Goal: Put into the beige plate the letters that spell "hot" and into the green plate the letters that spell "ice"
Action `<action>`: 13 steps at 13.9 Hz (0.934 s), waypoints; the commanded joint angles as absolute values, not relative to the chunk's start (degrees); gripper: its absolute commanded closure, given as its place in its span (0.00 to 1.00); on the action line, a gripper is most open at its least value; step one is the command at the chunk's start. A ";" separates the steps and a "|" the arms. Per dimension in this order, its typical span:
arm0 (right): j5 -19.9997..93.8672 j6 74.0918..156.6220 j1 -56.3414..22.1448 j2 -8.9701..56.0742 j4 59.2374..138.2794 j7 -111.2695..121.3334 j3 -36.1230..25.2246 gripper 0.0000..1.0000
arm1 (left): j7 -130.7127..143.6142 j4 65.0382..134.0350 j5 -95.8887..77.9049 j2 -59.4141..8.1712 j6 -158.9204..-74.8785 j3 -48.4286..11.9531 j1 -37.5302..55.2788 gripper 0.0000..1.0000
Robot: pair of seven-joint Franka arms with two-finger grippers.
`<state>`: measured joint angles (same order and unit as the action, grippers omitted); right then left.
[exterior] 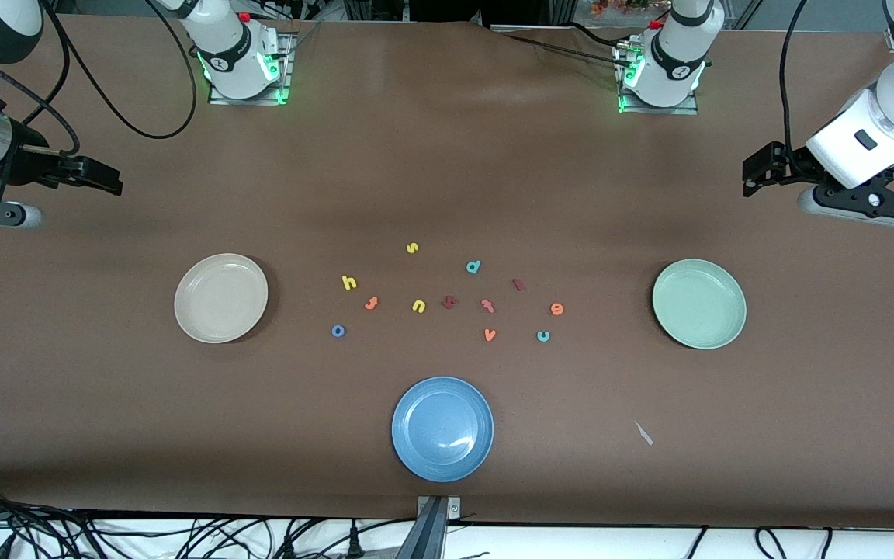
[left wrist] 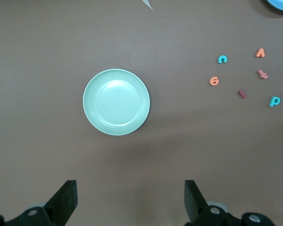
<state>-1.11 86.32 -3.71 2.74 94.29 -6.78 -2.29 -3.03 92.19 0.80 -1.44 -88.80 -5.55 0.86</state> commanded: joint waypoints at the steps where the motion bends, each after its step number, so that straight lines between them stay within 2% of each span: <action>1: -1.32 85.96 -3.34 3.16 93.25 -7.12 -2.02 0.00 | -3.87 90.44 0.53 -2.29 -87.54 -5.54 0.79 0.00; 13: -1.32 85.96 -3.34 3.16 93.25 -7.12 -2.02 0.00 | -3.96 90.53 0.44 -2.55 -86.57 -5.54 0.44 0.00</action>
